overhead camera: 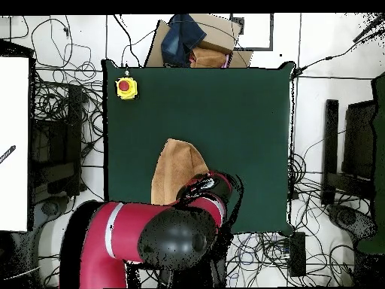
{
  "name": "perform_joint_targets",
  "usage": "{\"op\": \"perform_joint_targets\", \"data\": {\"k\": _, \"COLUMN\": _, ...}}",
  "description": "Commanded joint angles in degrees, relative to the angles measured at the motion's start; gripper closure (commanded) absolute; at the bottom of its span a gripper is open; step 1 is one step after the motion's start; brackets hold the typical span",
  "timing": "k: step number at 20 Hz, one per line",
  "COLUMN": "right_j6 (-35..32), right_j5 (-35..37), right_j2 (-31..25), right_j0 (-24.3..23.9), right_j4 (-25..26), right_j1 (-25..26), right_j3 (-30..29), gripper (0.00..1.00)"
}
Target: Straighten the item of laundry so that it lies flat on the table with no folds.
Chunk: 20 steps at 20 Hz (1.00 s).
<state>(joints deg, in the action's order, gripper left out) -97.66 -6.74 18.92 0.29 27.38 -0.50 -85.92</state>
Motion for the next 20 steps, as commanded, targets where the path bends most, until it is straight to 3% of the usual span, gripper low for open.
{"op": "perform_joint_targets", "data": {"k": 1, "right_j6": -9.2, "right_j5": -5.62, "right_j2": -3.78, "right_j0": -3.39, "right_j4": -4.31, "right_j1": 10.32, "right_j3": 7.82, "gripper": 0.0}}
{"op": "perform_joint_targets", "data": {"k": 7, "right_j6": -10.32, "right_j5": -7.06, "right_j2": -6.5, "right_j0": -5.8, "right_j4": -4.09, "right_j1": 8.87, "right_j3": 6.35, "gripper": 0.0}}
{"op": "perform_joint_targets", "data": {"k": 12, "right_j6": -8.21, "right_j5": -4.13, "right_j2": -10.86, "right_j0": -9.5, "right_j4": -1.44, "right_j1": 7.49, "right_j3": 5.83, "gripper": 0.0}}
{"op": "perform_joint_targets", "data": {"k": 20, "right_j6": -7.29, "right_j5": -3.6, "right_j2": -11.89, "right_j0": -10.21, "right_j4": -1.65, "right_j1": 7.41, "right_j3": 5.59, "gripper": 0.0}}
